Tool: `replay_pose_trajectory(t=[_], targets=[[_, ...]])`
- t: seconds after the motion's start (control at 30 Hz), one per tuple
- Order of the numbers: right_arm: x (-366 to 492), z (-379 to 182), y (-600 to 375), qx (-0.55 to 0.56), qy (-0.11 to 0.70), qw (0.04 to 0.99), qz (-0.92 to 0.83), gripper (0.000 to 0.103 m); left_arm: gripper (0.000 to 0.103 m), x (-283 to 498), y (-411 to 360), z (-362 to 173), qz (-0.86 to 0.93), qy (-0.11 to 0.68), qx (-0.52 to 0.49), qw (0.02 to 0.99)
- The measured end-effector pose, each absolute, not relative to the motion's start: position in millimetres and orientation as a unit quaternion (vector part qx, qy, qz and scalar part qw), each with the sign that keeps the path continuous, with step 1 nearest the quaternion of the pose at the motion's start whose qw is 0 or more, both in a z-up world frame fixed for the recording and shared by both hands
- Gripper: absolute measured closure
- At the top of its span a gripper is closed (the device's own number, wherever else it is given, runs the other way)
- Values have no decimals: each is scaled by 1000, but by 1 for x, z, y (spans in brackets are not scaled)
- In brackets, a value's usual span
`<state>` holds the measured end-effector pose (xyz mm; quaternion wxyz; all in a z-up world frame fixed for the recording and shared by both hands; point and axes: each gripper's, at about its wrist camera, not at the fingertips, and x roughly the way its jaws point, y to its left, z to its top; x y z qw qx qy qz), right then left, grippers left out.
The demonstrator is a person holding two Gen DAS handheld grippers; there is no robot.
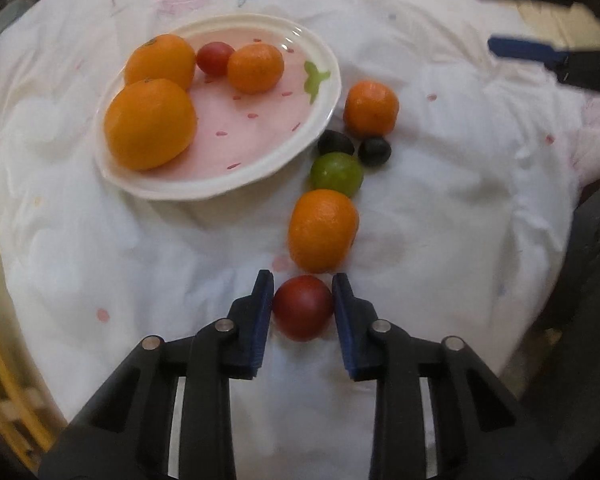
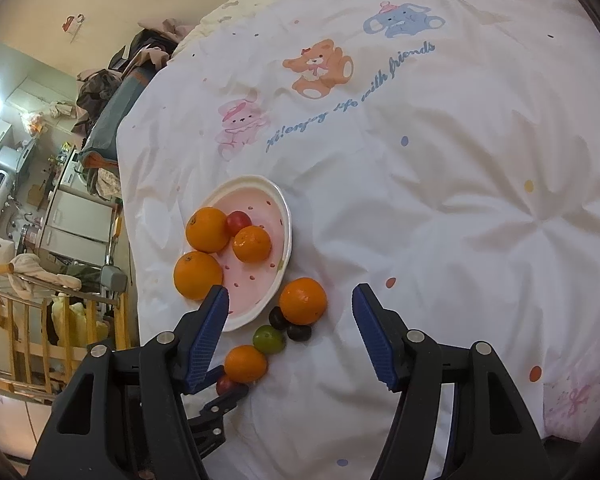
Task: Organize fruits
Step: 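Grasp a tangerine with the right tool while the left tool holds the red tomato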
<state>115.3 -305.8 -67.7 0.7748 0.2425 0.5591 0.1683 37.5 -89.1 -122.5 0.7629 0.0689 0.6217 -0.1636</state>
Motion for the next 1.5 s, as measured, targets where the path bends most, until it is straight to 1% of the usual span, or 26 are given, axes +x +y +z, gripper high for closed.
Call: replay_pose_trajectory(t=[0.27,0.47,0.63,0.77,0.87,0.93,1.03,1.37,1.47,1.5], targets=[[114,-68,-302,242,560,773,174,36,77,28,-67,-67,-164,564,30,809],[116,-73,-302,247,569,766,170,36,77,33,-38,-39,-115,510,-20,852],[119,-84,-295,261,585,746,183,36,77,36,-20,-36,-74,483,-48,871],[122,-95,-283,229,605,742,177,37,77,42,-9,-37,-43,477,-60,876],[129,-104,-272,202,615,742,172,38,77,48,-3,-44,-33,486,-71,870],[134,-110,-262,178,625,740,173,42,77,51,-1,-48,-26,492,-75,867],[137,-120,-248,143,637,738,172,46,77,52,0,-47,-27,492,-76,867],[145,-139,-222,56,645,747,153,50,77,57,3,-50,-30,500,-87,861],[146,-141,-224,54,646,746,152,55,77,58,2,-50,-32,498,-84,863],[146,-141,-225,56,647,745,152,58,77,58,1,-50,-30,496,-83,864]])
